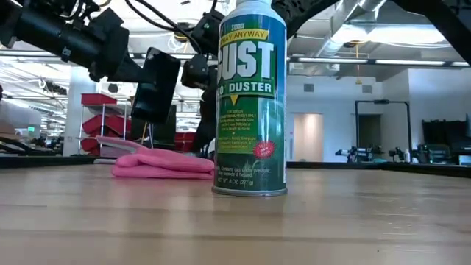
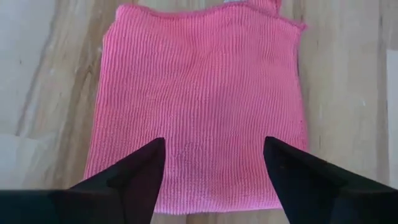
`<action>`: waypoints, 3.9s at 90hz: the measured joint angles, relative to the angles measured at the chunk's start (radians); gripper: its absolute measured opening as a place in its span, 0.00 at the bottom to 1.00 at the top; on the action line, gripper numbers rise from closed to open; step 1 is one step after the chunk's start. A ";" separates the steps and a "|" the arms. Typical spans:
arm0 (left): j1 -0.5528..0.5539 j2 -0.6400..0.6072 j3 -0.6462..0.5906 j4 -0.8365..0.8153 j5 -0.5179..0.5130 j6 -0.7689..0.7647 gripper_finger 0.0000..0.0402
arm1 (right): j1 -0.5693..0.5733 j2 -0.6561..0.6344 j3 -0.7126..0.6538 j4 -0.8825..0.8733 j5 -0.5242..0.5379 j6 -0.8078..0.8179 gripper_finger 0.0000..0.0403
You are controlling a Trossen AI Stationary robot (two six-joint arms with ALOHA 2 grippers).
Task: Apply microfiber cloth
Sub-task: Wipe the front of the black cellphone with the pink microfiber cloth
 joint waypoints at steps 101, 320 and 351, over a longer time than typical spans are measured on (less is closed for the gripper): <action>-0.001 0.000 0.000 0.164 0.106 -0.028 0.03 | 0.125 -0.128 -0.003 0.123 0.458 0.020 0.00; -0.046 0.014 0.007 0.155 0.139 -0.037 0.02 | 0.075 -0.201 0.140 0.264 0.534 -0.057 0.00; -0.045 0.014 0.006 0.170 0.113 -0.029 0.02 | 0.041 -0.192 0.140 0.163 0.603 -0.022 0.00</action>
